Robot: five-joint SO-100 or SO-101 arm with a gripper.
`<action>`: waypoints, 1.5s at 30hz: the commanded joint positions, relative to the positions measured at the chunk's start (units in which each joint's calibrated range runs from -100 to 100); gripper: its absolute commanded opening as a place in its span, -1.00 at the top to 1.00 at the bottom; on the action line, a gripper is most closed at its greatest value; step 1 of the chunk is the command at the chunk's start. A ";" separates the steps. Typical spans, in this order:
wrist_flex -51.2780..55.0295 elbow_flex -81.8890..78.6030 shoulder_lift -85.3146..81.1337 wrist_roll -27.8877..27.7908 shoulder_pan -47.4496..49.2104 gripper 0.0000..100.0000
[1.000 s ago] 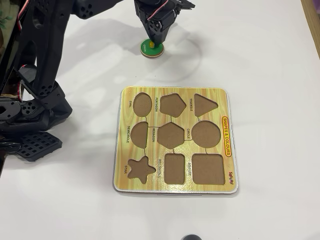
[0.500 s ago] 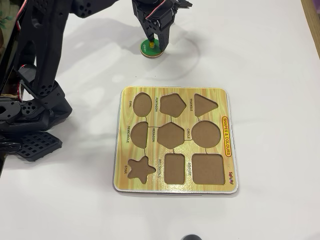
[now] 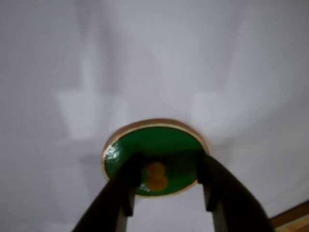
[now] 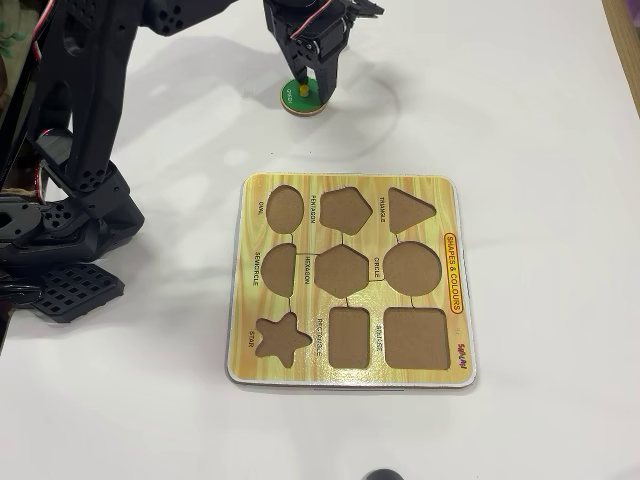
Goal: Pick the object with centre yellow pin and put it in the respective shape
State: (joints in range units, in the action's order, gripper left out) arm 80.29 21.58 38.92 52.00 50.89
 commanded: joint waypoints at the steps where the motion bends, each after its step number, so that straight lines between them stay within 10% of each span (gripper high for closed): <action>1: 5.02 -0.45 -0.67 0.19 0.09 0.73; 20: 4.50 -0.27 -0.59 0.35 0.09 0.99; 45: 4.32 0.54 -0.67 0.40 0.19 0.76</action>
State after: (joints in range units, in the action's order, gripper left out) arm 84.92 21.31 38.75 52.16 50.98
